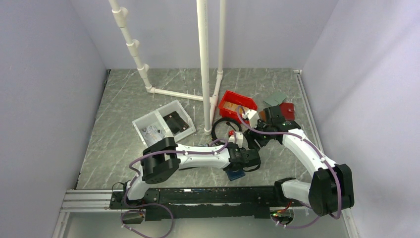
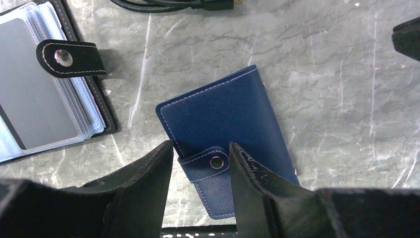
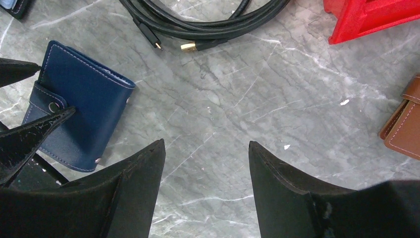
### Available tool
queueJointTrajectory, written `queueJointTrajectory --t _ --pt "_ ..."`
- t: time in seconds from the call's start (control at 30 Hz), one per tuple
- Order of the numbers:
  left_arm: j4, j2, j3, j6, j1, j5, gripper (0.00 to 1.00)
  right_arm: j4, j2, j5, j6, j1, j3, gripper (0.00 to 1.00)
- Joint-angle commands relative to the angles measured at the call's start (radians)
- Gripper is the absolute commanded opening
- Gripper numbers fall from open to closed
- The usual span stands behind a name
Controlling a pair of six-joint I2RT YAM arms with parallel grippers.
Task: Take the credit cards out of the card holder
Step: Open the card holder at the center of the board.
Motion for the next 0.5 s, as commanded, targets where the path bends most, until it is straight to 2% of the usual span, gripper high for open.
queueJointTrajectory --t 0.0,0.47 --pt "-0.048 0.016 0.052 -0.003 -0.01 0.024 0.5 0.011 -0.001 -0.023 0.001 0.006 0.018 0.65" --pt "-0.062 -0.019 0.056 -0.013 -0.045 0.017 0.53 0.006 0.003 -0.029 -0.001 0.006 0.02 0.65"
